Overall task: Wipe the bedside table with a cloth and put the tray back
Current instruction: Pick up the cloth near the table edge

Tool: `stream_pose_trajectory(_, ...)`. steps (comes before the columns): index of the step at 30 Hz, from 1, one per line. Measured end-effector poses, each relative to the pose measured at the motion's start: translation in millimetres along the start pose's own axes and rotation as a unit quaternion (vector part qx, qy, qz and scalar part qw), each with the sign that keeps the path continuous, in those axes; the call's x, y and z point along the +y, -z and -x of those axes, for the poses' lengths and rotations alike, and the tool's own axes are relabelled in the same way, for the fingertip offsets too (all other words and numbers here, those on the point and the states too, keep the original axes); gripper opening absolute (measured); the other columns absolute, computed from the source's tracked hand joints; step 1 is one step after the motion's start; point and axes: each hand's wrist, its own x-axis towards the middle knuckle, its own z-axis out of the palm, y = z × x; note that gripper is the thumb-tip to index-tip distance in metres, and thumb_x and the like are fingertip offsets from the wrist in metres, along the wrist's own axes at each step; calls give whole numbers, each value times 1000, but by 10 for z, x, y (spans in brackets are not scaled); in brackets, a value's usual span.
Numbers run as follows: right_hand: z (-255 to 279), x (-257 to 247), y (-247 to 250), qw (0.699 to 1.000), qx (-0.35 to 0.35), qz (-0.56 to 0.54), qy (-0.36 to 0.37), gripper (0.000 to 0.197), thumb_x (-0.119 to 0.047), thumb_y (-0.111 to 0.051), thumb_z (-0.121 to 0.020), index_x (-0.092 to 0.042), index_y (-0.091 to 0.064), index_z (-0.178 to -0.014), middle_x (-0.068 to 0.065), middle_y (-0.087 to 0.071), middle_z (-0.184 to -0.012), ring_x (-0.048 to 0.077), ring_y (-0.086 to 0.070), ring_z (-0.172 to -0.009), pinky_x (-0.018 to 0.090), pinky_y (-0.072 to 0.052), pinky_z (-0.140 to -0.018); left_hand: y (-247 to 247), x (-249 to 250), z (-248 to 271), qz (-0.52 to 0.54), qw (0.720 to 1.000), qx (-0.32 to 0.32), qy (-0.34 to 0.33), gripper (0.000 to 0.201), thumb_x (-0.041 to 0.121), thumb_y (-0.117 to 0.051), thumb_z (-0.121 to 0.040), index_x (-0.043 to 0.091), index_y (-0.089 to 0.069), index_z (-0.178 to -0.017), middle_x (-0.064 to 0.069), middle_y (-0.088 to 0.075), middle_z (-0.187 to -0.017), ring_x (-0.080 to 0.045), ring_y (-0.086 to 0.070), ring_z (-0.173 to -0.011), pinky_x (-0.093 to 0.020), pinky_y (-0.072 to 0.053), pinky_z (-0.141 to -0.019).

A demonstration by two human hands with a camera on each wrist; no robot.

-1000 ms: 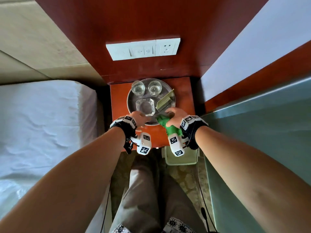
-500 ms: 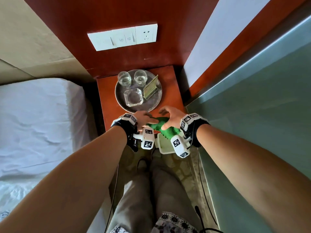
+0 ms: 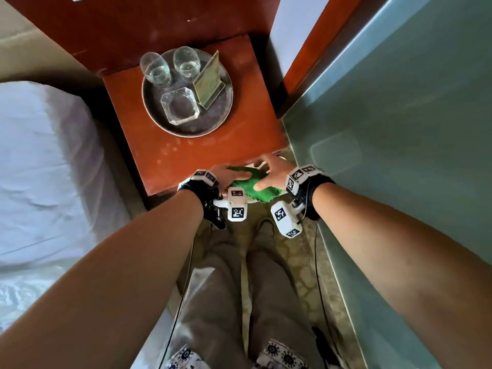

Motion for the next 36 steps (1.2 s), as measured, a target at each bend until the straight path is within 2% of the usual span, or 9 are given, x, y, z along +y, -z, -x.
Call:
stream_pose_trajectory(2, -104, 224, -33, 999, 6, -29, -22, 62, -33, -82, -65, -27, -51, -118, -1, -63, -108, 16, -63, -89, 32, -54, -75, -108, -42, -112, -11, 1000, 16, 7, 58, 50, -66, -87, 15, -58, -132, -9, -65, -118, -19, -64, -84, -23, -43, -56)
stream_pose_trajectory(4, -228, 468, -69, 997, 9, -75, -36, 48, -29, -79, -69, -25, -57, -111, 4, -65, -102, 17, -64, -85, 28, -54, -64, -255, -113, -281, 17, 999, 26, 14, 58, 45, -66, -89, 12, -54, -135, -12, -60, -126, -24, -63, -94, -26, -48, -63)
stream_pose_trajectory(8, -502, 966, -193, 977, 31, -198, -78, 37, -15, -73, -81, -15, -61, -116, -1, -61, -103, 17, -61, -89, 28, -56, -65, -604, -245, -686, 153, 986, 54, 28, 44, 27, -66, -93, -3, -58, -125, -16, -67, -111, -12, -63, -55, -20, -49, -42)
stream_pose_trajectory(10, -673, 1245, -293, 979, 51, -181, -73, 38, -17, -72, -82, -14, -62, -118, 0, -63, -103, 16, -60, -87, 32, -55, -75, -785, -333, -914, 213, 973, 68, 50, 38, 19, -69, -90, -5, -59, -118, -21, -69, -107, -19, -65, -58, -23, -52, -42)
stream_pose_trajectory(14, -1031, 1768, -512, 981, 85, -158, -78, 28, -18, -74, -78, -16, -65, -105, 1, -66, -95, 15, -61, -78, 18, -43, -57, -1115, -567, -1459, 170, 977, 114, 55, 24, 15, -79, -80, 16, -64, -98, -11, -70, -99, -26, -68, -84, -36, -60, -76)
stream_pose_trajectory(18, -1447, 2191, -685, 982, 100, -126, -98, 26, -19, -69, -83, -16, -64, -109, -2, -62, -94, 12, -57, -83, 9, -33, -50, -1379, -788, -2102, 94, 983, 159, 21, 17, 21, -79, -81, 24, -67, -92, 3, -67, -82, -15, -65, -71, -20, -54, -60)
stream_pose_trajectory(23, -2026, 2603, -846, 985, 133, -65, -93, 24, -24, -55, -91, -24, -65, -113, -4, -64, -103, 13, -54, -82, 12, -32, -49, -1582, -1005, -2916, 44, 983, 180, 4, 17, 23, -78, -81, 31, -67, -92, 3, -67, -86, -15, -62, -72, -22, -50, -59)
stream_pose_trajectory(27, -2506, 2893, -951, 981, 155, -62, -94, 27, -21, -48, -94, -26, -62, -117, -8, -57, -104, 13, -52, -86, 17, -38, -67, -1652, -1158, -3601, 54, 987, 153, 16, 19, 17, -76, -82, 24, -68, -97, -6, -67, -86, -20, -57, -63, -28, -48, -62)
stream_pose_trajectory(36, -3620, 3401, -1246, 972, 128, -150, -128, 49, -11, -45, -84, -25, -51, -130, 6, -56, -121, 25, -58, -101, 32, -51, -88, -1866, -1413, -4879, 47, 989, 134, 43, 22, 19, -63, -90, 10, -67, -110, -11, -66, -87, -24, -61, -71, -26, -47, -58)
